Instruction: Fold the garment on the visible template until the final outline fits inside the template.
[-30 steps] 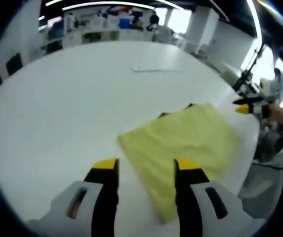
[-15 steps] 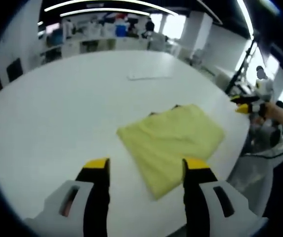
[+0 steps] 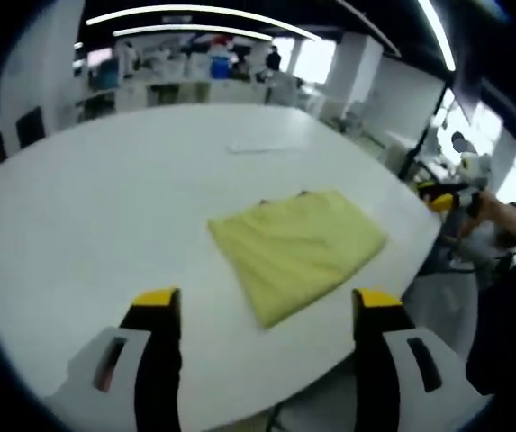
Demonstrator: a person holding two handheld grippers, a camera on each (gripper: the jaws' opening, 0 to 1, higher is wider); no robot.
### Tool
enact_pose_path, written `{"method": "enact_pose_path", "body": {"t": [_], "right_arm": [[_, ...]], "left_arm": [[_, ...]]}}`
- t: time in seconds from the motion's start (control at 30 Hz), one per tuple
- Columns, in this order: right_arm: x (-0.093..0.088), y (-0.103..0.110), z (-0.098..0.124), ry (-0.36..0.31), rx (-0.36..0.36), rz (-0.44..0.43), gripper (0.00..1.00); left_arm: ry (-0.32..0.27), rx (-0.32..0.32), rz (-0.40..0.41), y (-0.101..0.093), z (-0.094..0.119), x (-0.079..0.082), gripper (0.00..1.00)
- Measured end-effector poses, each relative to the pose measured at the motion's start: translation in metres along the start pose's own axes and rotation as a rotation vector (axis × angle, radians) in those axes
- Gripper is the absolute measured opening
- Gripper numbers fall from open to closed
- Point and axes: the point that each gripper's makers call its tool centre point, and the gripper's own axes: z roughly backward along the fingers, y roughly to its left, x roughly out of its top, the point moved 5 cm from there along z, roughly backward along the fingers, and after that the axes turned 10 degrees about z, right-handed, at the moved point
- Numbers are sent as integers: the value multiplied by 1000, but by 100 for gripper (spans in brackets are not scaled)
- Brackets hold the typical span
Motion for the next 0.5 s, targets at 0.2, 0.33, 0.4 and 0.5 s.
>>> {"method": "enact_pose_path", "body": {"t": [0.2,0.33,0.4,0.5], "right_arm": [[-7,8,21,-5,3,-19,78],[-8,13,32,-13,-4,-14,79],[-9,15,37,-10,-4,-11,80],[-12,19,42,-9,1,-11,82]], "left_arm": [[-25,6,33,-5,20,-12,82],[-47,10,66,-7,32,-19,85],[-44,21,67,-7,37,-22,86],[-46,26,80,-5,43,-27,88]]}}
